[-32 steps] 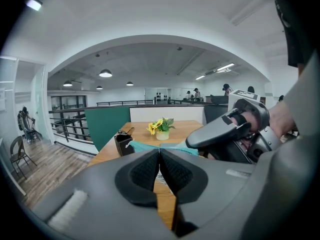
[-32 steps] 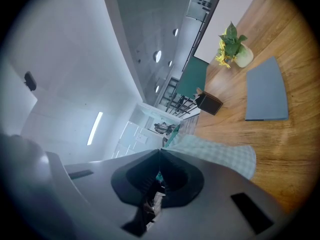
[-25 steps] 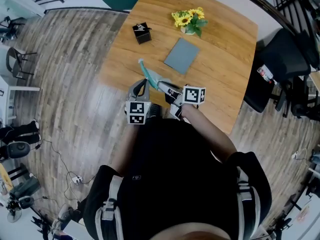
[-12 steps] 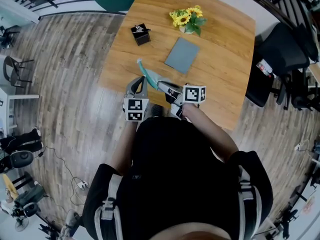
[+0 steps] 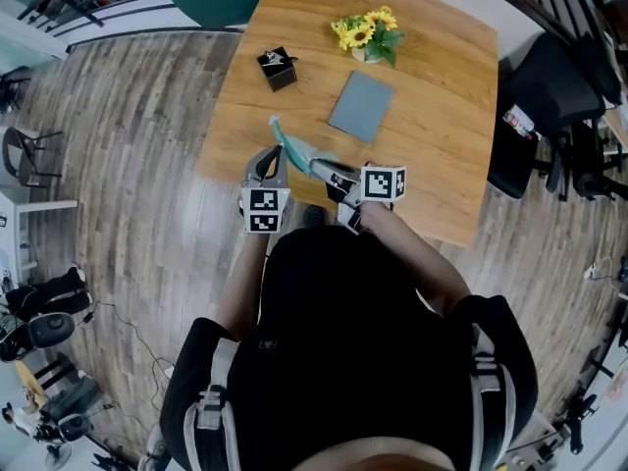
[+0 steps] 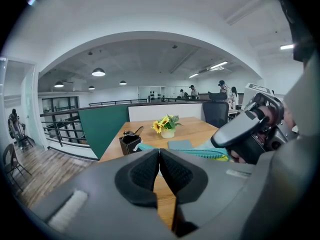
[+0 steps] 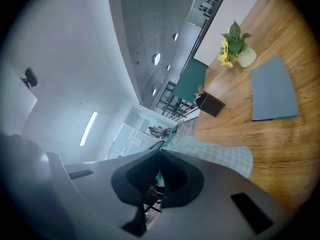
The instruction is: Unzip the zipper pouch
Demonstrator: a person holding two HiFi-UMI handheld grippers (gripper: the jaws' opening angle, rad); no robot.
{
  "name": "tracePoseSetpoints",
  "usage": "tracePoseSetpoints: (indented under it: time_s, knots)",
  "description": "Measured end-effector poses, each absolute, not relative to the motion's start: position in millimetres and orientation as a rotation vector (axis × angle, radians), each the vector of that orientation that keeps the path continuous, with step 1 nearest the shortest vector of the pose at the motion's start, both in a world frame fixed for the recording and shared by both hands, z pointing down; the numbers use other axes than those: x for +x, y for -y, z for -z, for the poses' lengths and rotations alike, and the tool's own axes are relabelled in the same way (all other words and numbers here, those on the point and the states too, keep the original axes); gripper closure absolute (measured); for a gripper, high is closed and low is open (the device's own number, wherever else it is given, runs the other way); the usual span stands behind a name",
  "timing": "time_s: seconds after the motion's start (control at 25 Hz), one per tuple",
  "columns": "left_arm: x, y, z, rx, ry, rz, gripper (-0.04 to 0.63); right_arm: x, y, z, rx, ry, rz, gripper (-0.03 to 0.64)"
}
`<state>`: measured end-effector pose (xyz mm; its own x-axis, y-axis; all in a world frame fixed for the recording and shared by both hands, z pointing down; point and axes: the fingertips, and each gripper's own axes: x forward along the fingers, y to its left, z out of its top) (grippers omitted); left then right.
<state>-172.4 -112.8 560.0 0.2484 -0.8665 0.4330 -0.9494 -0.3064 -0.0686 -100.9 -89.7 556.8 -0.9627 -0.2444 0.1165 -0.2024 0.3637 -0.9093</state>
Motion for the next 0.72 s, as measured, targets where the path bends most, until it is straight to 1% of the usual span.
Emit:
tracePoseSetpoints:
  time_s: [0.36,0.72]
  knots:
    - [-200.8,124.8,-564.8,2.338,1.687,-0.625,0.591,-117.3,91.2,-562.6,-0.438,-2.534,1.705,0.609]
    - [-213.9,138.4,-568.1,2.364,1.681,-0.641,0.589,-130.4,100.7,-564.0,-0.433,-2.510,1.704,0.609]
